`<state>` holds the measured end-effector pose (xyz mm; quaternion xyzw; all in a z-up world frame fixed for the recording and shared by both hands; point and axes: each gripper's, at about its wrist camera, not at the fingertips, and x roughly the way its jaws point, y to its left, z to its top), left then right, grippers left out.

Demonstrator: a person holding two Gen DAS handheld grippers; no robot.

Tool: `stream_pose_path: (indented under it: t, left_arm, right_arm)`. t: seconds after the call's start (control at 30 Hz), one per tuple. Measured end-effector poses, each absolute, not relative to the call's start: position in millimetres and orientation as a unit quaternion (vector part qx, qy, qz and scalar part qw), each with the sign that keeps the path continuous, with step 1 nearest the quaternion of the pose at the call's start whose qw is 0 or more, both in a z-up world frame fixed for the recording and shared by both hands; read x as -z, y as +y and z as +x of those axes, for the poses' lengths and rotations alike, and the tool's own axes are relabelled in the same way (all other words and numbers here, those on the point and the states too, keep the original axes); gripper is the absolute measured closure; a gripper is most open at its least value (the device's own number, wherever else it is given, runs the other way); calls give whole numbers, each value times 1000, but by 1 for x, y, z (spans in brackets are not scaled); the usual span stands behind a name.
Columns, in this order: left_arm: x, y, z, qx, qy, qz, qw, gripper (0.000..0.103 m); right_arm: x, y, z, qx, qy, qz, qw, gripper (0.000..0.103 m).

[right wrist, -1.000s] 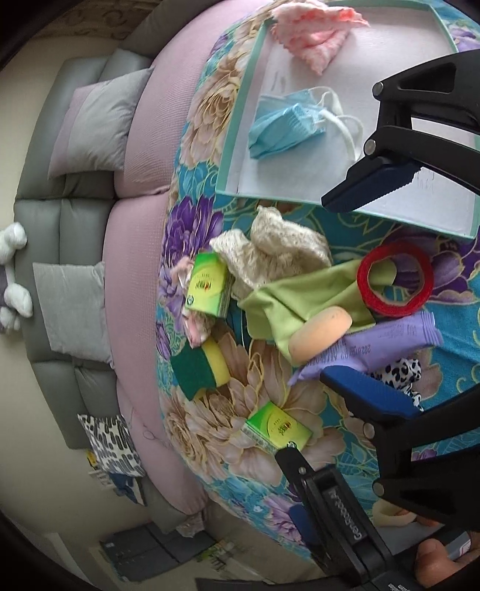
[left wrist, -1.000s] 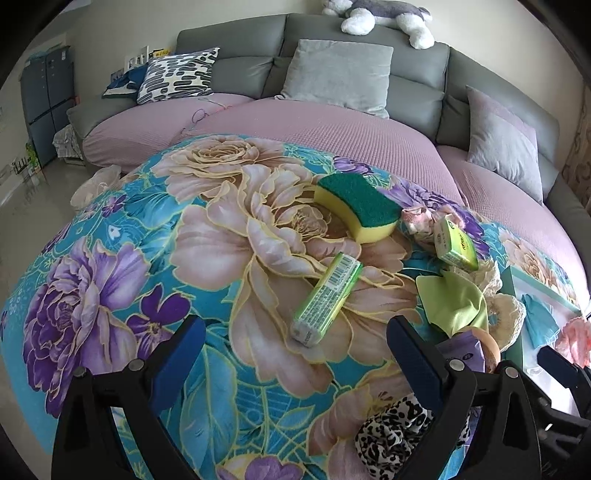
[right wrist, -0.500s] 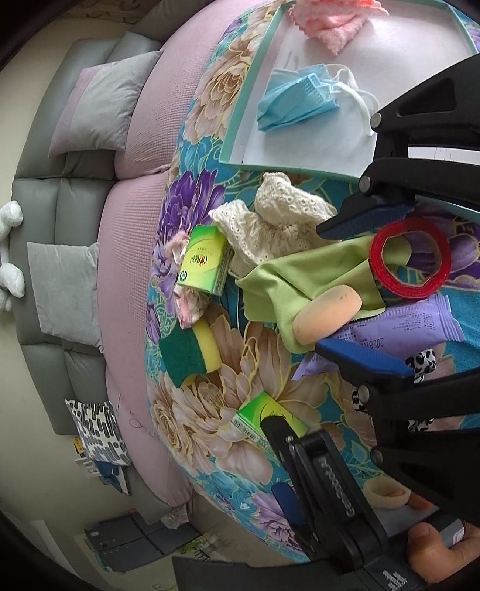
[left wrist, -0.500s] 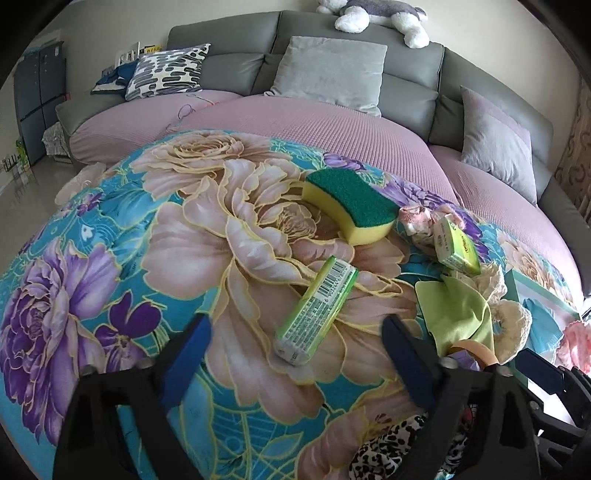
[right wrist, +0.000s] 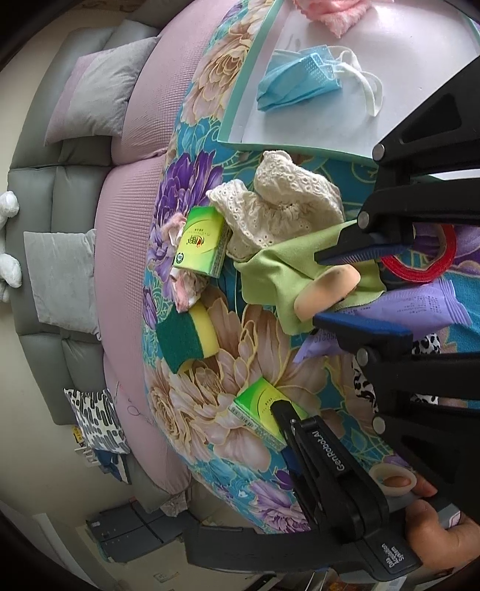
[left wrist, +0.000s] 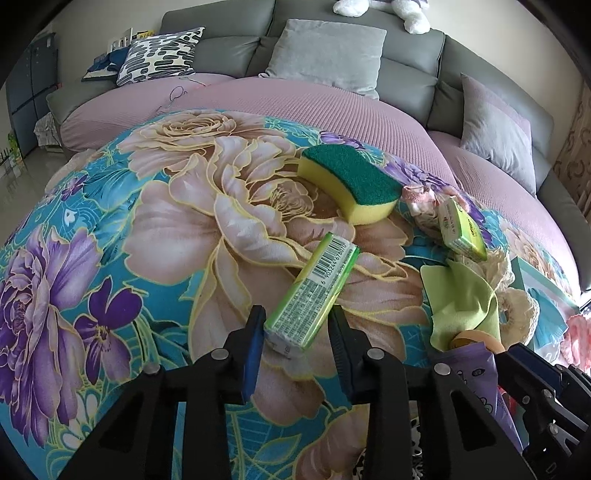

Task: Organize soft objects
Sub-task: 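Grasp the beige round sponge with the right tool while the left tool holds the tissue pack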

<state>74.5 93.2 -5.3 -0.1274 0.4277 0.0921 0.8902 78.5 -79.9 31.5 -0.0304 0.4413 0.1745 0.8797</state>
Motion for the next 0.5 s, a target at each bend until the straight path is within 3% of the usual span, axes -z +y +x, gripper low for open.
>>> stream_pose_path:
  t: [0.5]
  left_arm:
    - [-9, 90, 68, -93, 410, -120, 899, 73]
  right_arm:
    - [-42, -96, 76, -176, 428, 9, 886, 93]
